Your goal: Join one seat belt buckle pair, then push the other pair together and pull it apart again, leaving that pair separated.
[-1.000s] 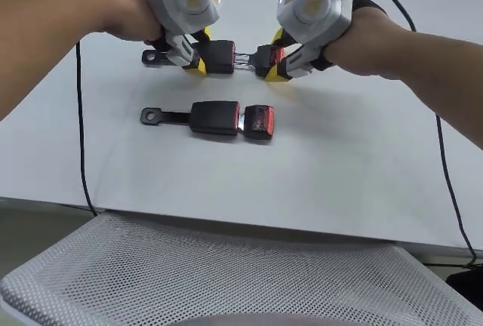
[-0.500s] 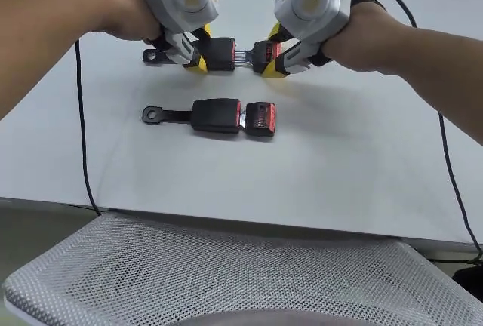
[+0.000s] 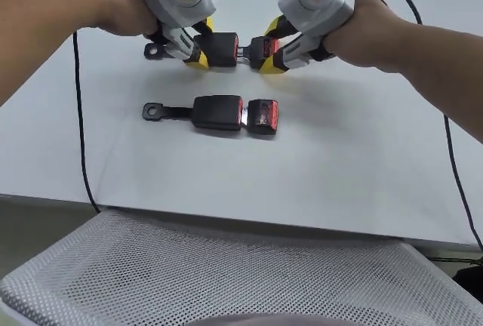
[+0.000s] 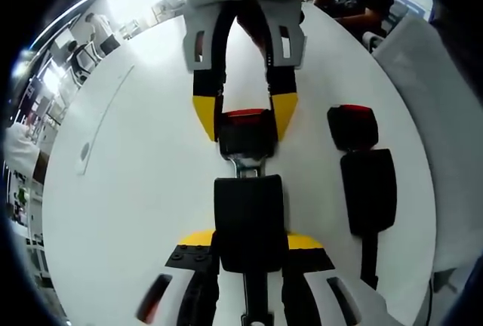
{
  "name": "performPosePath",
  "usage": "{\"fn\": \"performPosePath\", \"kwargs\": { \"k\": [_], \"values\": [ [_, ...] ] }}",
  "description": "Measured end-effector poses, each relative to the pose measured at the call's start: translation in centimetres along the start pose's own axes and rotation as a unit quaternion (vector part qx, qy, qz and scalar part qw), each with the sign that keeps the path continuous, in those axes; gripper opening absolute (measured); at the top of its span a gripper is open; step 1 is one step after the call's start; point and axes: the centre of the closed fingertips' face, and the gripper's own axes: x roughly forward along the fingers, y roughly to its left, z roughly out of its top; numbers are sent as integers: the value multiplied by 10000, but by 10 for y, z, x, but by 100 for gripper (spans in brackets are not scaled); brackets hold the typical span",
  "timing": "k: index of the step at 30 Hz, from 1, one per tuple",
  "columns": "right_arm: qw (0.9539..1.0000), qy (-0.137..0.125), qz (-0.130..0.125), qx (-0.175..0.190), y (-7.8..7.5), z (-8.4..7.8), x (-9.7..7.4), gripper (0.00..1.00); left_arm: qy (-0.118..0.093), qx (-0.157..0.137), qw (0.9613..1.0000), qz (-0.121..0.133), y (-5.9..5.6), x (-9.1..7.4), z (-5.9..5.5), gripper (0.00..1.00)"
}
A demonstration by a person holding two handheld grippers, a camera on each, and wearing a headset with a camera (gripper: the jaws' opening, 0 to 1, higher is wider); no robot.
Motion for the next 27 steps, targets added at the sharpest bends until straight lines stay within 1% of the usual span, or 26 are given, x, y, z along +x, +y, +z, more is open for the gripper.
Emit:
{"fn": "performPosePath", "kwargs": {
  "k": [4,6,8,18,22,27],
  "values": [
    [10000,-67,-35,14,3,9,4,32,45,-10,10000,-9,-1,-1,2,32],
    [10000,-23,-70,16,4,13,7,32,57,-8,10000,3,0,0,1,31],
    [9999,-5,-96,38,5,14,6,32,79,-37,10000,12,-1,0,0,31],
    [9999,45,-85,81,5,13,7,33,63,-82,9999,37,2,2,-4,32],
    [9999,66,-68,100,6,14,6,33,64,-99,9999,31,2,2,-5,32],
    [9999,148,-74,24,7,14,4,33,100,-97,9999,-24,1,3,-3,32]
  ]
}}
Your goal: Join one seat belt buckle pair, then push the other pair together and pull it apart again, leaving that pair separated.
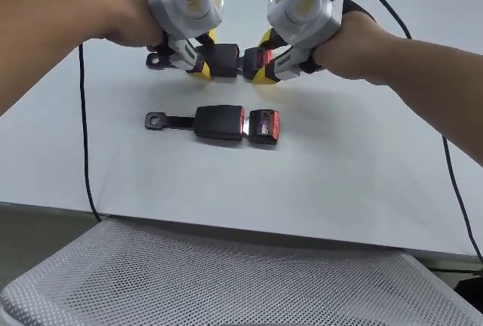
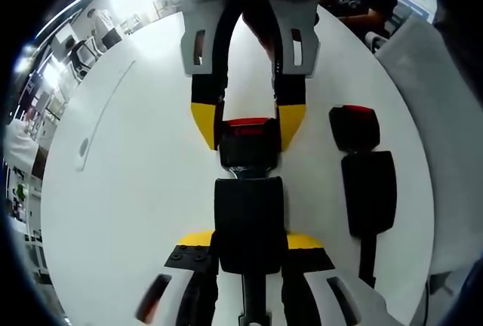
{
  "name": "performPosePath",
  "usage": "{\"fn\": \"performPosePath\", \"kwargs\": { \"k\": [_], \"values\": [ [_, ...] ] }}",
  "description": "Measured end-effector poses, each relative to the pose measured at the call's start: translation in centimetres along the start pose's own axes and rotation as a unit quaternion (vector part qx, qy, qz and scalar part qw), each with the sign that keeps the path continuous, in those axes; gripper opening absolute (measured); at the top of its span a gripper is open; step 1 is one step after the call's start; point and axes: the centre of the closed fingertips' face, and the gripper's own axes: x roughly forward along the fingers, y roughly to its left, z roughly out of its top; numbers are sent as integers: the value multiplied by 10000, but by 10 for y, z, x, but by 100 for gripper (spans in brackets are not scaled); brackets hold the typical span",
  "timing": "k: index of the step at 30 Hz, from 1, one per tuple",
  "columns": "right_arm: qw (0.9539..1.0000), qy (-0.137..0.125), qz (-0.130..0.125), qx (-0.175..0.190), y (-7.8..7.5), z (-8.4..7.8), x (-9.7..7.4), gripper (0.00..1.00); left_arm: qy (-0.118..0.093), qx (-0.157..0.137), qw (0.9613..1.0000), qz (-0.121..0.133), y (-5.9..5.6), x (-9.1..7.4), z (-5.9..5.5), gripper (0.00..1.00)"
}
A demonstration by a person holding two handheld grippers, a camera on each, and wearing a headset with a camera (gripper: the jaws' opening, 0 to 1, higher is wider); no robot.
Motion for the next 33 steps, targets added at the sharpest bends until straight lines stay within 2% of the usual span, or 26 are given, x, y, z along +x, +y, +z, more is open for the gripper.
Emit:
{"fn": "performPosePath", "kwargs": {
  "k": [10,18,25,30,33],
  "values": [
    [9998,150,-65,67,-3,-11,-4,33,-56,-42,10000,19,0,-3,1,32],
    [9999,93,-81,-2,-3,-15,-9,35,-73,-5,10000,-24,-1,-4,3,32],
    [9996,175,-170,132,-3,-36,-21,35,-106,40,9999,-34,-1,-4,3,33],
    [9990,312,-267,155,-2,-55,-37,36,-53,80,10000,-13,-2,-4,2,33],
    [9982,430,-323,247,0,-73,-49,36,-33,83,10000,23,-2,-4,3,33]
  ]
}}
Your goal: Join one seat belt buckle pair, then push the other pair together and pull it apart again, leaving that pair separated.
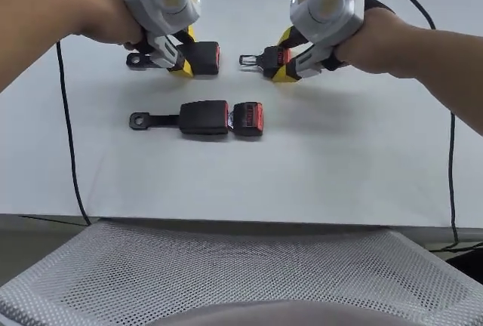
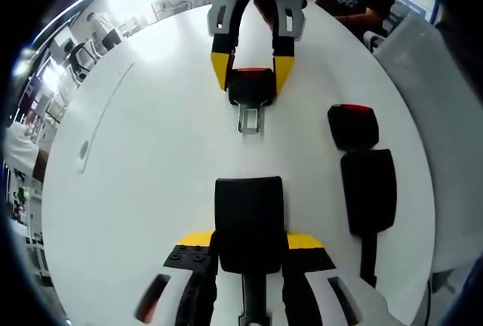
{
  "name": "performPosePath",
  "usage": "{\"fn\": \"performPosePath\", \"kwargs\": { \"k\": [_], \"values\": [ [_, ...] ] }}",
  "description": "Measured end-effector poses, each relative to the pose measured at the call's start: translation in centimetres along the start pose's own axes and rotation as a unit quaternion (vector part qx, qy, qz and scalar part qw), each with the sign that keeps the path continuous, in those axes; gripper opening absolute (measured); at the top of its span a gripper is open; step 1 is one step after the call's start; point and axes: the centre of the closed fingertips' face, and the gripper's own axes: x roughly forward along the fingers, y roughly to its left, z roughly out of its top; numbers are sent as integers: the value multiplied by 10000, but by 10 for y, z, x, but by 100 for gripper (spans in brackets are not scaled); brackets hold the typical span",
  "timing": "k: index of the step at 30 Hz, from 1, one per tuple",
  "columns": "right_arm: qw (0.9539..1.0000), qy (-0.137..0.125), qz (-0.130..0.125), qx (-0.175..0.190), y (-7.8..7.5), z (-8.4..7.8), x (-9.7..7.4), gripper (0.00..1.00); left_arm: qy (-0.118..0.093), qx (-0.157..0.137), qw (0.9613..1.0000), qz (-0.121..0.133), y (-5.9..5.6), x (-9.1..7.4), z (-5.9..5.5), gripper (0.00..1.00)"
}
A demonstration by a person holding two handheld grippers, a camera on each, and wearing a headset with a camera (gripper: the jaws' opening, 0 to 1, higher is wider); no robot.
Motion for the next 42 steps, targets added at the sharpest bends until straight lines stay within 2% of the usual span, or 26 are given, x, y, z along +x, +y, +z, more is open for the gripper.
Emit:
{"fn": "performPosePath", "kwargs": {
  "k": [1,8,17,20,26,29,30,32,34,35,36,37,38,40,41,42],
  "values": [
    [10000,19,-6,10,0,-2,-1,36,5,0,10000,18,1,0,-1,33],
    [9994,316,-112,77,-4,-47,-24,36,72,66,9999,96,-1,0,1,33],
    [9983,548,-105,144,-8,-79,-40,37,149,103,9997,154,-2,-1,0,33],
    [9983,543,-89,188,-8,-79,-40,37,156,110,9997,167,-3,-2,1,33],
    [9979,632,-87,53,-9,-78,-40,38,177,114,9996,172,0,-1,-1,33],
    [9974,685,-241,-12,-14,-77,-40,44,219,113,9995,190,1,0,-2,33],
    [9972,701,-263,15,-15,-78,-41,45,236,194,9993,217,2,0,-2,33],
    [9968,739,-313,-74,-13,-77,-41,45,217,222,9992,241,2,-1,-2,33],
    [9961,746,-449,-123,-15,-76,-43,45,329,197,9989,258,3,-3,-6,35],
    [9964,682,-493,-73,-15,-73,-45,45,356,238,9988,242,2,-6,-8,35],
    [9966,617,-538,-12,-16,-71,-47,45,287,200,9990,285,2,-10,-5,35],
    [9969,504,-586,112,-15,-66,-50,45,57,74,9991,414,3,-15,4,35],
    [9973,420,-583,171,-12,-63,-52,45,3,-26,9990,451,1,-22,8,36],
    [9976,286,-585,247,-6,-57,-58,46,-27,-42,9990,452,-7,-32,10,38],
    [9976,250,-584,264,-3,-55,-60,46,0,-34,9988,482,-12,-34,8,39],
    [9977,194,-588,292,1,-52,-62,46,17,-34,9987,506,-12,-33,6,40]
  ]
}}
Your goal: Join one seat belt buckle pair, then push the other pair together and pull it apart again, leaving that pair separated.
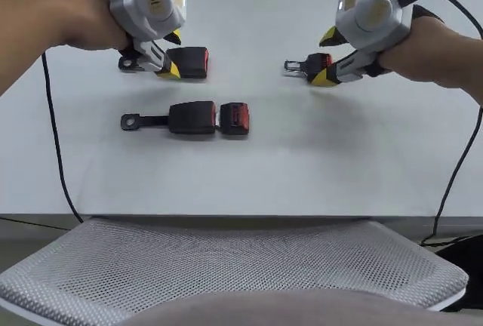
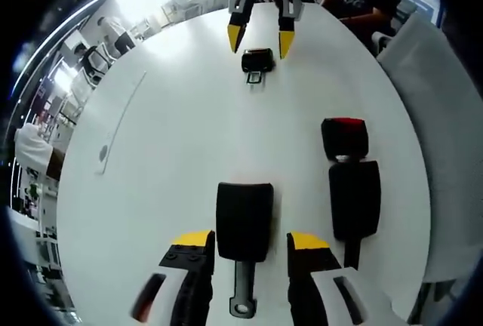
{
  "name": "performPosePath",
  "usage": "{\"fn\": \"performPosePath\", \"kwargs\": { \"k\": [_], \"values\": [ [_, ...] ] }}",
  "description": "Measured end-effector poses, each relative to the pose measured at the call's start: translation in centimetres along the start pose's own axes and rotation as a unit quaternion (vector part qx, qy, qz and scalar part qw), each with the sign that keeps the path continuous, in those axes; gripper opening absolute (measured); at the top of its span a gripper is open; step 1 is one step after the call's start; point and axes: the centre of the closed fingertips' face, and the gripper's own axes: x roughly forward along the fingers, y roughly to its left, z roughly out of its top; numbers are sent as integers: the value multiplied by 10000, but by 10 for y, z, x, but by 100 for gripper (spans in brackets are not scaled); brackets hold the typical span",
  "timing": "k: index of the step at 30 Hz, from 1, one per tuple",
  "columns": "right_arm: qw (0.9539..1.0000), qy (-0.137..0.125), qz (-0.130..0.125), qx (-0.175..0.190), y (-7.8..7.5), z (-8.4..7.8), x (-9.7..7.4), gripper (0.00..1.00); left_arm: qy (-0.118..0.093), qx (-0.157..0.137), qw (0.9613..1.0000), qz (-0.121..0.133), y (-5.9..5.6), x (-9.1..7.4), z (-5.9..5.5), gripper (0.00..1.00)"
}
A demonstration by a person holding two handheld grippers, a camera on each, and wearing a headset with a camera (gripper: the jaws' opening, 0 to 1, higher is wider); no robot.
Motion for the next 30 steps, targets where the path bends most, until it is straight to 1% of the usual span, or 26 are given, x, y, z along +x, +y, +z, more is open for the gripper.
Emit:
{"fn": "performPosePath", "kwargs": {
  "k": [2,3,4,5,6,7,8,10,11,12,13,14,15,16,17,18,20,22,23,24,25,26,27,28,29,30],
  "values": [
    [9998,-161,-62,87,7,8,-6,49,17,-172,9998,66,-4,-5,-3,42],
    [9994,-289,-99,190,13,13,-10,50,-40,-329,9993,169,-8,-11,-2,43],
    [9989,-364,-136,266,16,16,-13,52,-84,-449,9987,240,-9,-14,-2,44],
    [9981,-481,-172,349,22,21,-16,54,-158,-557,9980,250,-14,-19,-1,45],
    [9977,-531,-165,394,26,23,-18,55,-238,-636,9973,271,-17,-21,0,45],
    [9967,-613,-152,520,34,26,-20,55,-296,-735,9964,299,-21,-24,0,46],
    [9960,-663,-177,580,37,28,-21,55,-373,-789,9957,313,-26,-27,1,48],
    [9950,-738,-214,644,46,31,-23,59,-404,-872,9945,409,-34,-33,0,51],
    [9936,-802,-257,751,49,33,-24,62,-458,-924,9936,462,-36,-36,1,53],
    [9927,-856,-275,806,52,35,-26,64,-557,-1043,9917,509,-43,-40,4,55],
    [9915,-910,-298,885,56,37,-28,65,-610,-1084,9910,499,-47,-42,5,57],
    [9908,-948,-319,906,59,39,-31,66,-698,-1157,9894,540,-54,-47,8,59],
    [9903,-980,-332,923,61,40,-33,66,-747,-1198,9883,574,-57,-50,10,60],
    [9893,-1014,-342,991,64,40,-35,65,-834,-1285,9863,611,-63,-55,11,62],
    [9867,-1078,-396,1153,66,41,-39,65,-879,-1372,9844,667,-65,-58,11,64],
    [9854,-1102,-421,1228,68,40,-42,65,-906,-1415,9833,702,-68,-61,10,65],
    [9833,-1160,-458,1322,73,39,-49,67,-939,-1511,9809,792,-75,-67,4,69],
    [9815,-1146,-528,1437,77,33,-54,70,-929,-1687,9777,841,-83,-71,-7,73],
    [9810,-1154,-538,1465,79,31,-56,72,-934,-1829,9748,870,-86,-73,-13,74],
    [9805,-1171,-542,1484,81,29,-58,72,-938,-1864,9740,880,-87,-74,-15,75],
    [9795,-1180,-564,1530,85,26,-61,72,-970,-2020,9702,923,-90,-77,-21,76],
    [9790,-1168,-604,1556,86,23,-63,73,-1007,-2132,9672,948,-91,-78,-25,77],
    [9779,-1159,-660,1611,87,18,-65,75,-1077,-2300,9620,1003,-93,-81,-27,79],
    [9766,-1170,-690,1668,88,16,-67,77,-1160,-2501,9554,1054,-94,-85,-32,80],
    [9743,-1183,-746,1768,89,12,-69,78,-1199,-2588,9525,1071,-96,-87,-35,81],
    [9732,-1183,-772,1816,89,9,-70,80,-1214,-2632,9507,1104,-98,-90,-40,83]
  ]
}}
